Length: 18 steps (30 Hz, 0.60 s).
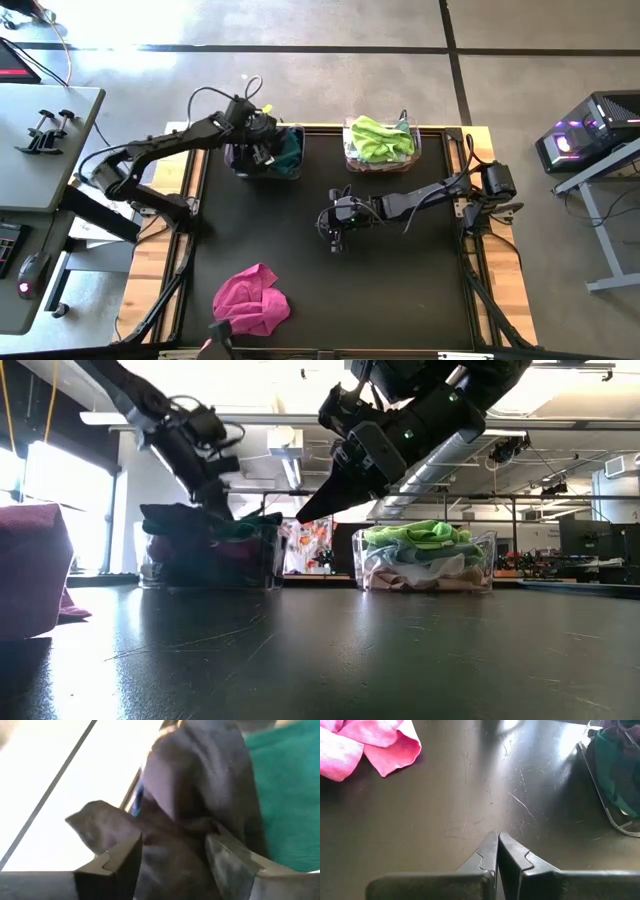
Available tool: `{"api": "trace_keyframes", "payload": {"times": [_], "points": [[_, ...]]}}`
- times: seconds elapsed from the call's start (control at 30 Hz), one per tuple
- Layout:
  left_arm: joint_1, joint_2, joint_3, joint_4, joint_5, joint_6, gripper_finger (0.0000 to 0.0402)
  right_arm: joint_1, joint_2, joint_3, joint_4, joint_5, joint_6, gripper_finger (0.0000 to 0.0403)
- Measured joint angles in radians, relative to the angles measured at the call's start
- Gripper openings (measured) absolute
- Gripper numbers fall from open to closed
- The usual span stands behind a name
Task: Sort towels by color in basket
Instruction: Put the black kitchen towel into the left transparent bin, then put the pink kitchen towel into the right transparent bin
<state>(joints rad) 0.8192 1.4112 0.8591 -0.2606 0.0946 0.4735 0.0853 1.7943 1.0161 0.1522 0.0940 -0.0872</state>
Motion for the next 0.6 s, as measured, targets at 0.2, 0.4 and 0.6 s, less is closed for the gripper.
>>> {"api": "trace_keyframes", "payload": {"times": [0.2,0.4,0.6], "points": [[-0.017,-0.100,0.104,-0.139,-0.034,-0.096,0.0225,0.000,0.000,0.000,0.005,0.000,0.000,0.0000],[-0.114,-0.225,0.114,-0.184,0.082,-0.290,0.0209,0.000,0.000,0.000,0.005,0.000,0.004,0.0000],[-0.428,-0.345,0.049,-0.211,0.156,-0.255,0.0165,0.007,0.000,0.000,0.009,0.000,0.008,0.0000]]}}
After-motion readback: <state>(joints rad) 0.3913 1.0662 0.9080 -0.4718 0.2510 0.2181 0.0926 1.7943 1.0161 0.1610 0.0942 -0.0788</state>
